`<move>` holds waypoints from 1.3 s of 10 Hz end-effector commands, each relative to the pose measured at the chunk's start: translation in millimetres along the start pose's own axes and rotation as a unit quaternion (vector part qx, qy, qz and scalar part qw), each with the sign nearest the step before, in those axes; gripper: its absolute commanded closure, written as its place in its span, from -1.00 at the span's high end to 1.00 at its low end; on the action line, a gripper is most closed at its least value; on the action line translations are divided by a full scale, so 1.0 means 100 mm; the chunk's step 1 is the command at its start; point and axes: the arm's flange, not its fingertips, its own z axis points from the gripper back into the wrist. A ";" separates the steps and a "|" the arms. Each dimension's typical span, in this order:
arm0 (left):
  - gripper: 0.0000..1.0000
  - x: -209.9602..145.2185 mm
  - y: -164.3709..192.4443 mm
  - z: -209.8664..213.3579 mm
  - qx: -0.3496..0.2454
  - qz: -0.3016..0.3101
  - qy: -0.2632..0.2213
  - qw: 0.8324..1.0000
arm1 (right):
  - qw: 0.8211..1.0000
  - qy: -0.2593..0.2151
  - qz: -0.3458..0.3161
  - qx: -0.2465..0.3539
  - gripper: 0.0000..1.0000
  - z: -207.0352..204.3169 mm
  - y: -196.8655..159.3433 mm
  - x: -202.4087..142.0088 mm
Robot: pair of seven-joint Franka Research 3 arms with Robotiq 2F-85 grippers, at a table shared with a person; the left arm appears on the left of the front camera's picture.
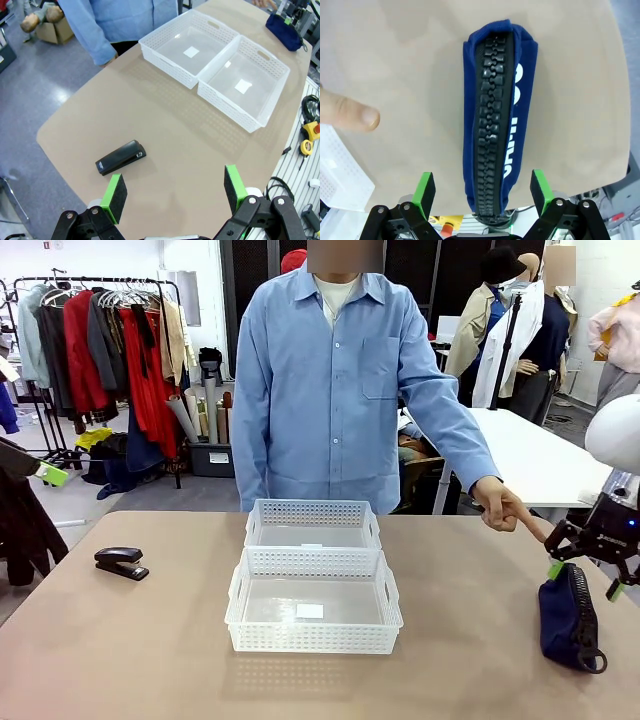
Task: Distribute items into two baskets.
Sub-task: Pick up the Pencil pouch that the person points to.
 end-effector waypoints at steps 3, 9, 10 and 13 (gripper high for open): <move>1.00 -0.01 0.01 0.01 -0.006 -0.005 -0.009 1.000 | 1.000 -0.017 -0.005 -0.023 1.00 -0.23 -0.01 0.02; 1.00 -0.01 0.01 0.01 -0.006 -0.005 -0.009 1.000 | 0.999 -0.013 0.004 -0.029 0.73 -0.46 -0.01 0.02; 1.00 -0.01 0.01 0.01 -0.006 -0.005 -0.009 1.000 | 1.000 -0.011 0.006 -0.028 0.34 -0.46 -0.01 0.02; 1.00 -0.01 0.01 0.01 -0.006 -0.005 -0.009 1.000 | 0.999 -0.006 0.012 -0.030 -0.85 -0.45 0.00 0.01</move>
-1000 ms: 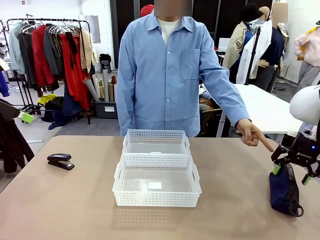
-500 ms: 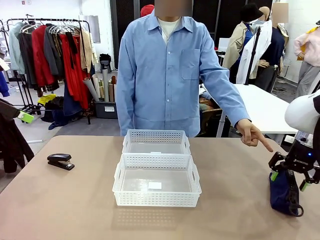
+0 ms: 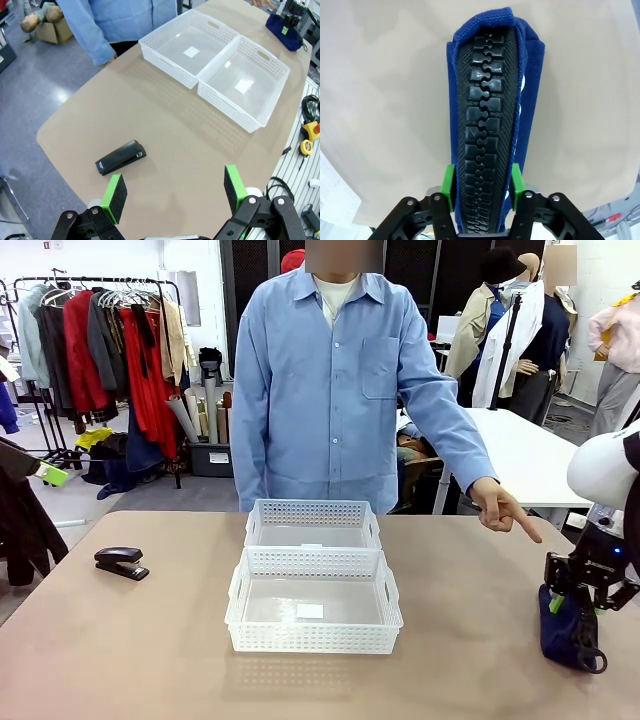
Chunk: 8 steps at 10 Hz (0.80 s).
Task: Distribute items into two baskets.
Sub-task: Pick up the Pencil pouch that the person points to.
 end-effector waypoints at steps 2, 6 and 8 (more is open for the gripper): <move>1.00 -0.01 0.01 0.01 -0.006 -0.005 -0.009 1.000 | 1.000 0.001 0.012 -0.021 -1.00 -0.02 0.04 -0.01; 1.00 -0.01 0.01 0.01 -0.006 -0.005 -0.009 1.000 | 0.999 0.010 0.015 -0.030 -1.00 -0.04 0.04 0.00; 1.00 -0.01 0.01 0.01 -0.006 -0.005 -0.009 1.000 | 0.999 0.006 0.021 -0.028 -1.00 0.01 0.03 -0.03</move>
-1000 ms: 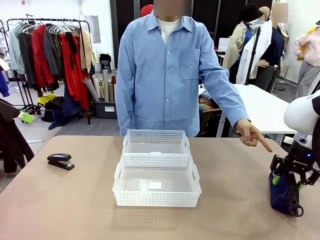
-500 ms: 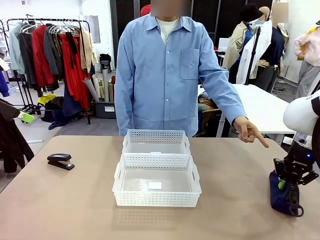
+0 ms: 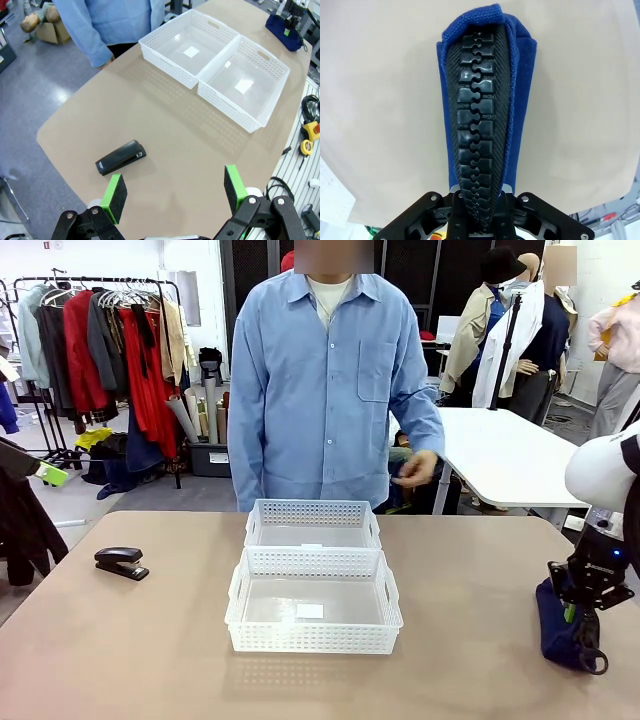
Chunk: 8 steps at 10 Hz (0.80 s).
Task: Distribute items into two baskets.
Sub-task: Pick up the Pencil pouch that the person points to.
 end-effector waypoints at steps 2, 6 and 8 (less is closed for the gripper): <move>1.00 -0.01 0.01 0.01 -0.006 -0.005 -0.009 1.000 | 0.999 -0.021 0.033 -0.022 -1.00 0.26 0.05 -0.05; 1.00 -0.01 0.01 0.01 -0.006 -0.005 -0.009 1.000 | 0.961 -0.043 0.272 0.005 -1.00 1.11 0.34 -0.30; 1.00 -0.01 0.01 0.01 -0.006 -0.005 -0.009 1.000 | 0.929 -0.061 0.365 -0.006 -1.00 1.45 0.57 -0.42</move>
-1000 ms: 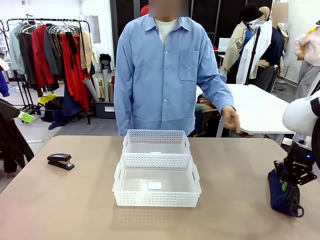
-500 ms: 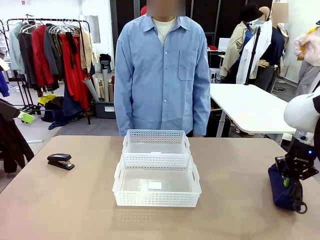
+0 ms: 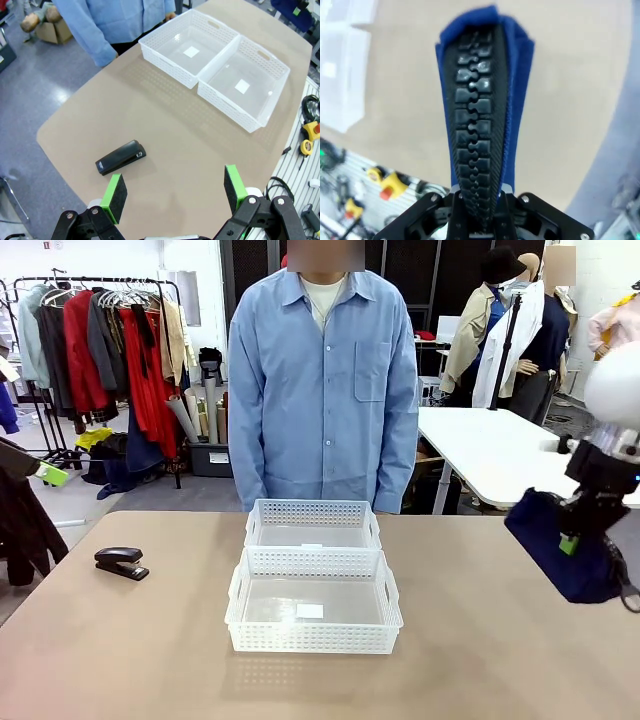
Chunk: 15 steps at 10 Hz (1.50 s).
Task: Distribute items into two baskets.
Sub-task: Pick up the Pencil pouch that the person points to.
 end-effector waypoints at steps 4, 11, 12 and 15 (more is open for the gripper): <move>1.00 -0.01 0.01 0.01 -0.006 -0.005 -0.009 1.000 | 0.959 0.038 0.281 -0.022 -1.00 0.59 0.54 0.41; 1.00 -0.01 0.01 0.01 -0.006 -0.005 -0.009 1.000 | 0.888 0.076 0.447 -0.077 -1.00 1.00 0.84 0.38; 1.00 -0.01 0.01 0.01 -0.006 -0.005 -0.009 1.000 | 0.898 0.068 0.433 -0.045 -1.00 1.07 0.83 0.34; 1.00 -0.01 0.01 0.01 -0.006 -0.005 -0.009 1.000 | 0.894 0.076 0.435 -0.079 -1.00 0.96 0.85 0.47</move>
